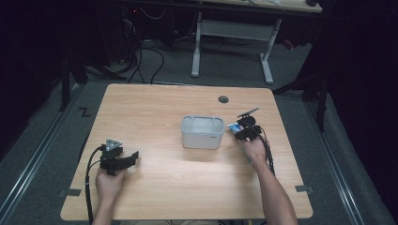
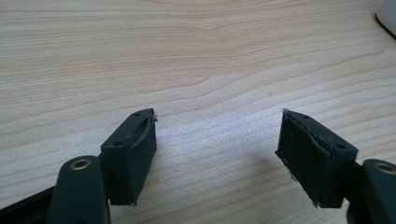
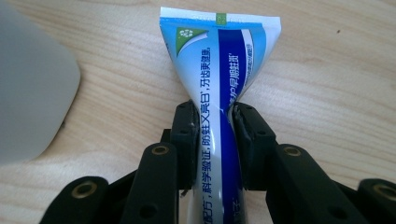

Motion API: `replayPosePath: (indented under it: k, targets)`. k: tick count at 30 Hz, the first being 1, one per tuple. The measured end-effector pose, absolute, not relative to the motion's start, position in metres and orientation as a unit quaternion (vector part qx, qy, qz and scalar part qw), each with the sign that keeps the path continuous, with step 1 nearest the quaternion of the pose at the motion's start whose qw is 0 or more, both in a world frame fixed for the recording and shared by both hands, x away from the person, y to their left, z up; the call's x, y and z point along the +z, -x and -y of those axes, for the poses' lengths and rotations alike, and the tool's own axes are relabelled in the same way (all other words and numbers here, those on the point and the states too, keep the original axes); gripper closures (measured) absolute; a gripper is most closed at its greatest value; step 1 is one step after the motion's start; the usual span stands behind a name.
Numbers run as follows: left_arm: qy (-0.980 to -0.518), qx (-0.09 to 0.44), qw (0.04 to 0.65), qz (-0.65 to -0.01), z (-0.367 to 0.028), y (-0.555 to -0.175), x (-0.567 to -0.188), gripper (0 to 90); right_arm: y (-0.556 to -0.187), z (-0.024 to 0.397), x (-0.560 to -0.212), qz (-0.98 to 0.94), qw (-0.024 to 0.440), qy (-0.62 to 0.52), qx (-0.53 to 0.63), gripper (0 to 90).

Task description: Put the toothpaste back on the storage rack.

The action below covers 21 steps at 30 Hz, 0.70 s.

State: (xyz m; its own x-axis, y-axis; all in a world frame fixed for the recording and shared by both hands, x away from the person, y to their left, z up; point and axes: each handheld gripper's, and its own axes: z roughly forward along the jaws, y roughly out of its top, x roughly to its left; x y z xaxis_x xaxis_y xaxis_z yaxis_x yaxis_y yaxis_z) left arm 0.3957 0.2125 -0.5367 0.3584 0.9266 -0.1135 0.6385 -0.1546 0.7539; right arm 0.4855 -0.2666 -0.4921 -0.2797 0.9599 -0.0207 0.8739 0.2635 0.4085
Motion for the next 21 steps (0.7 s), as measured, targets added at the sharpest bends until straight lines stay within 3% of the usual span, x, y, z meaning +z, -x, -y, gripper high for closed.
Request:
replayPosePath:
  k: [21]
  targets:
    - [-0.735,0.193,0.373,-0.532,-0.213,-0.396,-0.537,28.5,-0.457,0.283,-0.451,-0.776,0.115,-0.560,0.267,73.3]
